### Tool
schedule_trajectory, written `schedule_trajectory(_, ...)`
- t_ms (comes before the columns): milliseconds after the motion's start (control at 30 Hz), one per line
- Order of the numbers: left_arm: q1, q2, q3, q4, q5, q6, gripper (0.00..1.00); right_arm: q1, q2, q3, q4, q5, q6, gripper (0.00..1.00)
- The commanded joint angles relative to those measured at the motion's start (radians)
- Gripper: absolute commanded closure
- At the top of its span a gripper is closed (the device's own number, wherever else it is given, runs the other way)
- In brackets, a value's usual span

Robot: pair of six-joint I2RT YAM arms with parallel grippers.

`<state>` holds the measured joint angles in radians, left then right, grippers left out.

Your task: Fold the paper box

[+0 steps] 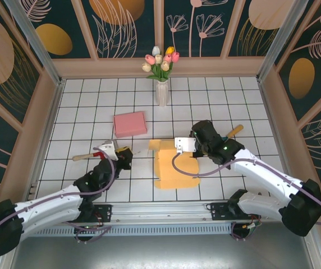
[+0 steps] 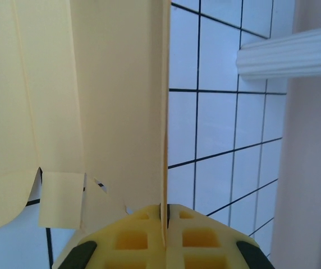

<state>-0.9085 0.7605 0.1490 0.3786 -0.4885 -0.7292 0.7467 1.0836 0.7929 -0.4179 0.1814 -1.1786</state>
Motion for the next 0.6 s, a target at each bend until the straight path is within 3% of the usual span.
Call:
schedule_trajectory(0,0.004,-0.046,-0.033,-0.032,-0.079,0.047,0.78,0.008,-0.039,-0.031,0.076,-0.001,-0.088,1.0)
schedule_trajectory(133,0.005,-0.08,-0.057,-0.015,-0.13,0.056,0.61,0.007,-0.043,-0.045,0.083,0.02,-0.096,1.0)
schedule_trajectory(233,0.004,-0.085,-0.069,0.003,-0.151,0.051,0.56,0.014,-0.04,-0.035,0.054,0.045,-0.089,1.0)
schedule_trajectory(333,0.004,-0.077,-0.081,0.046,-0.126,0.086,0.51,0.016,-0.047,-0.029,0.035,0.059,-0.082,1.0)
schedule_trajectory(433,0.003,-0.062,-0.072,0.042,-0.102,0.111,0.37,0.02,-0.05,-0.035,0.034,0.066,-0.085,1.0)
schedule_trajectory(567,0.004,-0.023,-0.072,0.103,0.009,0.201,0.33,0.023,-0.049,-0.055,0.06,0.064,-0.085,1.0)
